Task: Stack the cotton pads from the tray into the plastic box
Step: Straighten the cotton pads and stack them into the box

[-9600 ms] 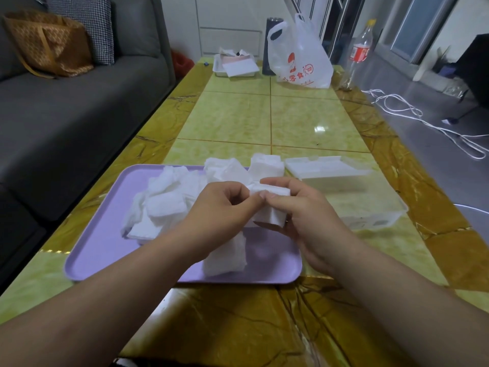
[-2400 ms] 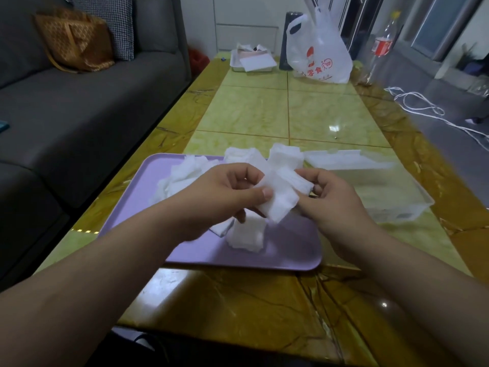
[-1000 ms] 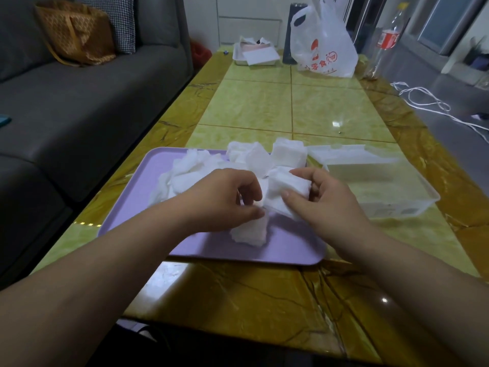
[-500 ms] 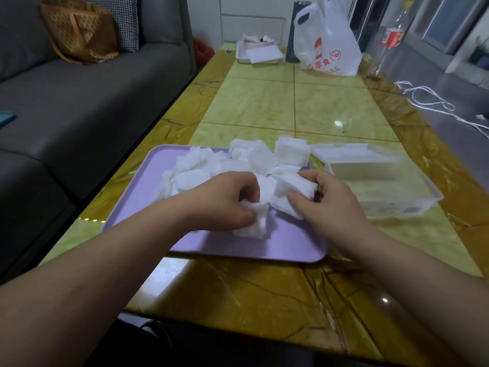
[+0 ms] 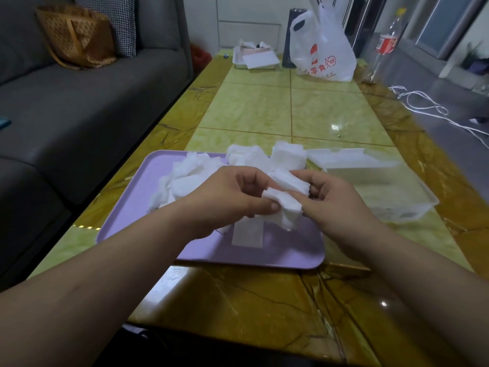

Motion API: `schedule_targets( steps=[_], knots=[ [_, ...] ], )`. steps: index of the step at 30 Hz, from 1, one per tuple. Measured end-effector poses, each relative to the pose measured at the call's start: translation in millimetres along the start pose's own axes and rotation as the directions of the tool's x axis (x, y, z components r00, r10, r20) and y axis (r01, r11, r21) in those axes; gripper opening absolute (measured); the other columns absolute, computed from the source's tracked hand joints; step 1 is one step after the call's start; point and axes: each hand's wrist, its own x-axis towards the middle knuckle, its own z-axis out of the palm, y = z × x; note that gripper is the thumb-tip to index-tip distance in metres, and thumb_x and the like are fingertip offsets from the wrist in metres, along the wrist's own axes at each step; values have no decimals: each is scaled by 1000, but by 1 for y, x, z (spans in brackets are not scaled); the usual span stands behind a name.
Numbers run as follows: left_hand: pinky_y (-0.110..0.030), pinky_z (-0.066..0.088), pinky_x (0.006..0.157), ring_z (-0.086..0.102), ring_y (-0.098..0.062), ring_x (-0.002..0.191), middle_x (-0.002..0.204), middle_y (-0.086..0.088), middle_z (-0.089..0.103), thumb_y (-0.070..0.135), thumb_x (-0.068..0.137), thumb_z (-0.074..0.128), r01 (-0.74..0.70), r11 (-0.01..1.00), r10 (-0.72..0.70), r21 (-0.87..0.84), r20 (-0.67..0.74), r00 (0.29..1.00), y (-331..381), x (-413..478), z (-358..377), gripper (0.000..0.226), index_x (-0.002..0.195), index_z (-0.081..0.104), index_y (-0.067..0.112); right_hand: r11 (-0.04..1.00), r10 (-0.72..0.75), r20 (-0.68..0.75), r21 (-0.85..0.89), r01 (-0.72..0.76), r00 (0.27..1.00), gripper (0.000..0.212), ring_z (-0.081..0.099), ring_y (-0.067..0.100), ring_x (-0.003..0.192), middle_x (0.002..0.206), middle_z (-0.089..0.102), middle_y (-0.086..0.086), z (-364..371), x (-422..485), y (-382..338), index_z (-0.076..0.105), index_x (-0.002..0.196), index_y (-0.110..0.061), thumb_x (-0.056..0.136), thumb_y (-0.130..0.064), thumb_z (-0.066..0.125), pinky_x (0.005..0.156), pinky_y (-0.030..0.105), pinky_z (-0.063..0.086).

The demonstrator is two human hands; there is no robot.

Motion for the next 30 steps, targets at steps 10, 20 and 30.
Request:
schedule_targets(
  steps=[10,20,30],
  knots=[
    [-25,54,61,63,-10,64,71,-1,70,7,78,86,-35,992,52,120,-143,988,-2,5,6,18,92,74,11,963,-69,47,-256,79,997,41,70,11,110,116,76,-5,-2,0,-2,66,132,-21,97,-1,58,103,47,54],
    [-15,39,49,48,1,51,61,12,60,36,76,87,-27,865,126,501,-163,979,-8,7,4,28,75,64,20,959,-13,31,-282,21,999,58,71,9,98,108,74,-7,4,-5,-2,65,121,-29,70,-33,91,90,38,60],
    [-23,47,69,56,2,80,95,14,64,31,79,82,-18,596,-80,803,81,993,-8,6,-9,35,110,67,33,704,-26,237,-686,186,971,53,35,20,136,144,38,1,13,-7,4,37,145,-20,97,-17,59,107,22,27]
  ],
)
